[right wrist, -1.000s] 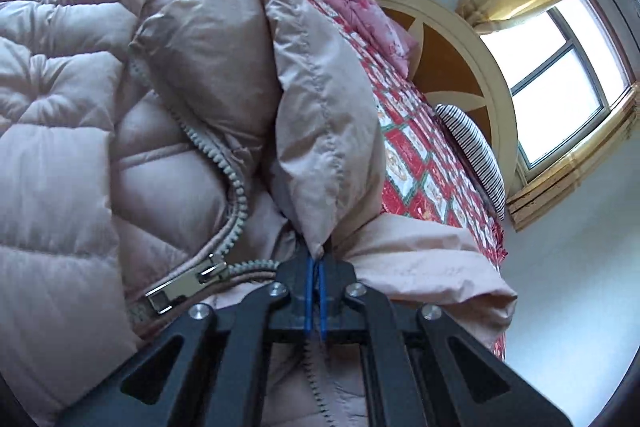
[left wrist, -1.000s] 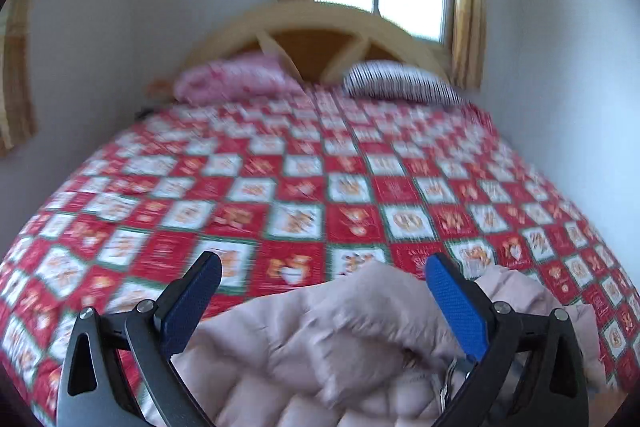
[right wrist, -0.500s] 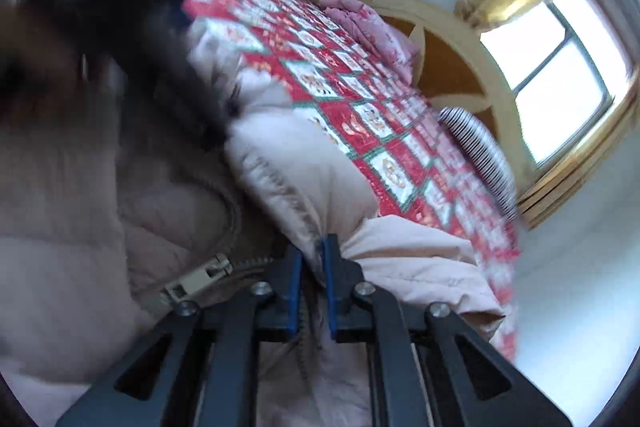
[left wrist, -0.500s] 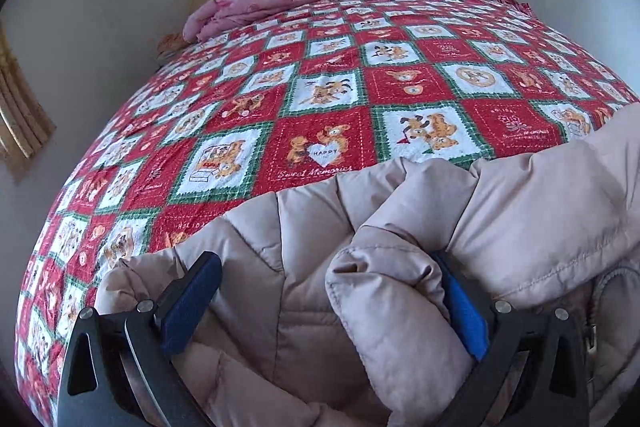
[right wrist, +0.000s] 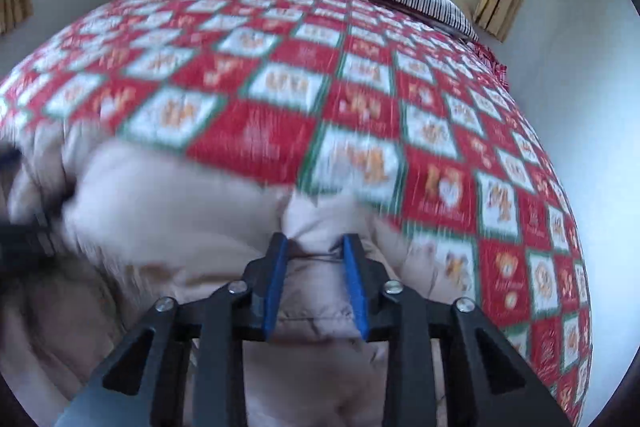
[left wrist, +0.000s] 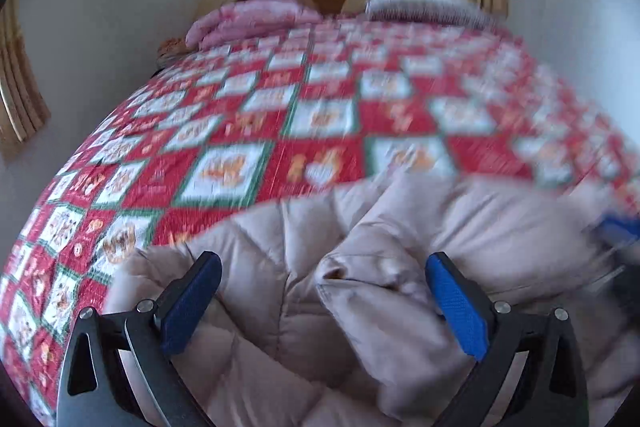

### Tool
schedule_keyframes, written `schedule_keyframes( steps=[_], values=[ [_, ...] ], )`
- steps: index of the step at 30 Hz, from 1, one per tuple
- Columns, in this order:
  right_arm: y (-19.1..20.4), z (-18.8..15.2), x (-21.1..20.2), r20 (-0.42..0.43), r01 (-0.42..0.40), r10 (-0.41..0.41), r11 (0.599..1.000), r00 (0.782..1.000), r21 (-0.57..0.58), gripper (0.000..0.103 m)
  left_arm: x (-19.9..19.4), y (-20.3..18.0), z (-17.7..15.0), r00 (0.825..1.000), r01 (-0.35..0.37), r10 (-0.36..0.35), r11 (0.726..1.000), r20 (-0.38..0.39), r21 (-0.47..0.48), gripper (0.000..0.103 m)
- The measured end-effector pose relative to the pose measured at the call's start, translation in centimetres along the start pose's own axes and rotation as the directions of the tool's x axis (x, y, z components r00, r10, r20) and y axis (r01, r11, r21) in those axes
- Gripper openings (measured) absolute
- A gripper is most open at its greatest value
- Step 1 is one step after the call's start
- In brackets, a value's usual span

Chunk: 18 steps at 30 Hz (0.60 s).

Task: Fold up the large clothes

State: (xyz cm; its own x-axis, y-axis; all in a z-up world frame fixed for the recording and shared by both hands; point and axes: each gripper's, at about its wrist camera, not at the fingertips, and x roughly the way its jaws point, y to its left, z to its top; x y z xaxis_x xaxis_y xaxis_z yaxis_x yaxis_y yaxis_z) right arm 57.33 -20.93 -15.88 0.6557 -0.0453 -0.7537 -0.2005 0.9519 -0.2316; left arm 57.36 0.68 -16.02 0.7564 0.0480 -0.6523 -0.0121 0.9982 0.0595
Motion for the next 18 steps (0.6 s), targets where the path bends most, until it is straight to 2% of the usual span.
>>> schedule_keyframes(
  steps=[2,3,5,6,7,9,12,14,18],
  values=[
    [0.2,-1.3,-0.1,0.033,0.031,-0.03,0.999,0.999,-0.025,0.031,-3.2,-0.3,1.5,0.993,0.057,-0.052,0.998,0.105,-0.038,0.102],
    [0.3,-1.5,-0.2,0.043,0.034,-0.033,0.999,0.999,-0.03,0.031,-4.3,-0.7,2.2,0.985,0.114,-0.107,0.992,0.134,-0.046,0.102],
    [0.0,-1.5,-0.2,0.048,0.025,-0.024,1.0,0.999,-0.012,0.032,-4.7,-2.1,3.7,0.964,0.245,-0.238,0.968,0.118,-0.052,0.102],
    [-0.4,-1.4,-0.1,0.05,0.013,-0.013,1.0,0.999,0.003,0.032,-4.2,-2.9,4.0,0.954,0.29,-0.285,0.956,0.09,-0.048,0.102],
    [-0.7,-1.3,0.0,0.055,0.0,-0.001,1.0,0.998,0.017,0.032,-3.1,-3.8,4.1,0.953,0.301,-0.298,0.953,0.056,-0.04,0.102],
    [-0.5,-1.3,0.2,0.069,-0.006,0.005,1.0,0.998,0.019,0.032,-0.6,-4.9,3.5,0.967,0.256,-0.256,0.966,-0.006,-0.032,0.102],
    [-0.7,-1.6,0.1,0.081,-0.031,0.028,0.999,0.996,0.036,0.032,4.2,-5.2,1.3,0.963,0.202,-0.205,0.979,-0.174,-0.038,0.102],
    [-1.2,-1.9,0.1,0.087,-0.06,0.055,0.996,0.995,0.065,0.032,4.8,-4.7,0.4,0.957,0.217,-0.227,0.974,-0.179,-0.07,0.102],
    [-1.5,-2.1,0.3,0.089,-0.094,0.086,0.992,0.992,0.088,0.032,4.8,-6.1,-0.1,0.974,0.151,-0.148,0.989,-0.172,0.002,0.102]
  ],
)
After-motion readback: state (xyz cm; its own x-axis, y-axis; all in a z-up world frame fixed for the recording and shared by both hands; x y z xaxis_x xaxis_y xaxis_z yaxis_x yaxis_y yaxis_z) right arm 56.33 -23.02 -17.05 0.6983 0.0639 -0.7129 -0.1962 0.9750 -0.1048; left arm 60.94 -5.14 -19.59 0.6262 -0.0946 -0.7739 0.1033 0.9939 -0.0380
